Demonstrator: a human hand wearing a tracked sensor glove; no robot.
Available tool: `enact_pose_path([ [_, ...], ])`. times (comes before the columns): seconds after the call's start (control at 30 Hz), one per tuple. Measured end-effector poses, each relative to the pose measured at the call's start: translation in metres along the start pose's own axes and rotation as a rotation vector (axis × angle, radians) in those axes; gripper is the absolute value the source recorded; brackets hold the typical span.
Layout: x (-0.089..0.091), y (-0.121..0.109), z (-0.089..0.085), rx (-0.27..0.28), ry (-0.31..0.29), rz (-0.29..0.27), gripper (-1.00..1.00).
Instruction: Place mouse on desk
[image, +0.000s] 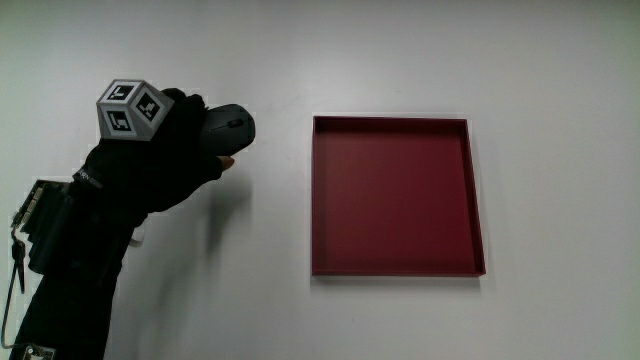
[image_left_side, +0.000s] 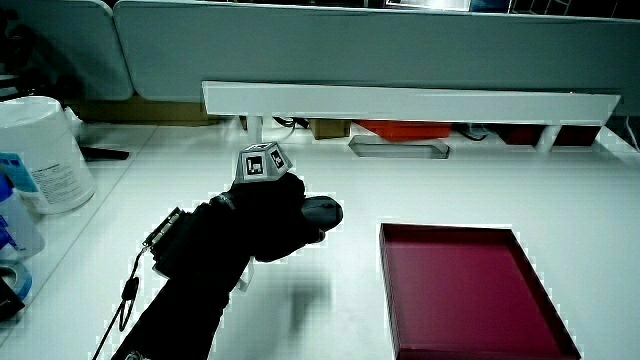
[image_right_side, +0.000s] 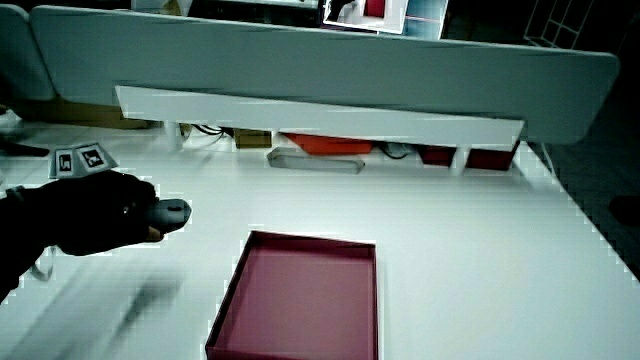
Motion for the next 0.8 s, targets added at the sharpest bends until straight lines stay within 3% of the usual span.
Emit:
enact_pose_path([
  [0.4, -0.027, 0.017, -0.028, -0.056, -0.012, 0.09, 0.0],
  [0.67, -0.039, 0.03, -0.056, -0.106, -0.012, 0.113, 0.0],
  [0.8, -0.039, 0.031, -0.061, -0.119, -0.015, 0.12, 0.0],
])
